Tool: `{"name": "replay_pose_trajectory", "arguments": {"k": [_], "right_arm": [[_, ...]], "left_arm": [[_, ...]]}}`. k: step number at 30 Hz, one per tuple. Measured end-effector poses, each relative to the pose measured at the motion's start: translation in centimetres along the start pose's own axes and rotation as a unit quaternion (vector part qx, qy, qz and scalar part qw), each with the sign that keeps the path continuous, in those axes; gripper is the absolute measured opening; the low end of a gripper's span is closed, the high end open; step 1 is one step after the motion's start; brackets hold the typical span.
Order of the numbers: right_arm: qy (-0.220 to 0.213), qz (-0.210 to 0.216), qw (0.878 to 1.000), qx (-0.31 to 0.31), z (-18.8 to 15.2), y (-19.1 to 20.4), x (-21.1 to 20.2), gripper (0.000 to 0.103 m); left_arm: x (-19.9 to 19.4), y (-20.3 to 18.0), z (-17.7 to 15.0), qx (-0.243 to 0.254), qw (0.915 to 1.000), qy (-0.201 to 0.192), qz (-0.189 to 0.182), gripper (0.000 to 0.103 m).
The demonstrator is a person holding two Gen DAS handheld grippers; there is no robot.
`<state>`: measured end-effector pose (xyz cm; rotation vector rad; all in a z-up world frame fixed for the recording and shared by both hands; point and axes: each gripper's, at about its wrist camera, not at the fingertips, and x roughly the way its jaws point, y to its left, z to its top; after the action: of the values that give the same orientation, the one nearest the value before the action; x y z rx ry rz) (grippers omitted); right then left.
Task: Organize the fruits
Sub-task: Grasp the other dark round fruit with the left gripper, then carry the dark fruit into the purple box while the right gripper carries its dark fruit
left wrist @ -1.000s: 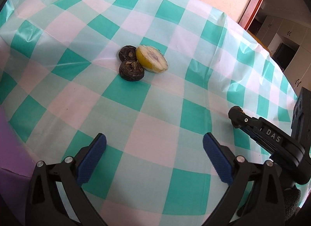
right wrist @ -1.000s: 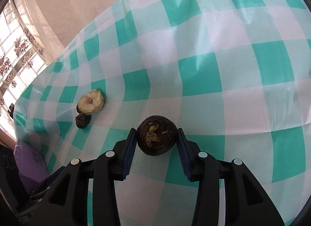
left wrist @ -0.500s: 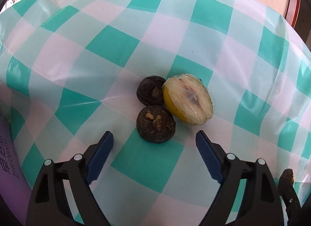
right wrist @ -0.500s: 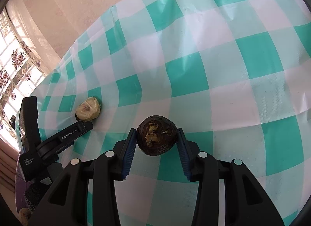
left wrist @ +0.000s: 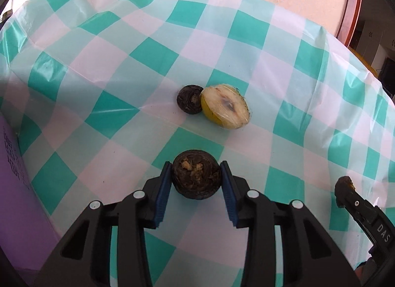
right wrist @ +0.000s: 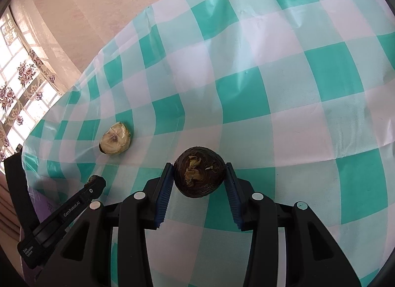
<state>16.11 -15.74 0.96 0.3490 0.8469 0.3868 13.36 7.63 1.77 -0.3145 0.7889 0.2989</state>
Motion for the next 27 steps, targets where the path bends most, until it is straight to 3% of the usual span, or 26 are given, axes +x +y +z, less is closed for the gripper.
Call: {"name": "replay_pose_trajectory", "arguments": {"k": [5,19,27], "right_arm": [[-0.002,-0.001,1.0,0.002,-0.1,0.0,-0.1,0.042],[-0.014,-0.008,1.0,0.004,-0.4,0.0,-0.7,0.042],[-0.006,-0.017,1.0,-0.011,-2.7,0.8,-2.1,0.042]], "left_arm": [[-1.8,0.7,-2.7,-0.019,0.9985,0.018,-0.048,0.039],[-1.5,1.1,-3.2,-0.02,0.9961,0.015,-0.085,0.039],[-3.4,0.8,-5.1,0.001,0.9959,0.017,-0.089,0.039]]}}
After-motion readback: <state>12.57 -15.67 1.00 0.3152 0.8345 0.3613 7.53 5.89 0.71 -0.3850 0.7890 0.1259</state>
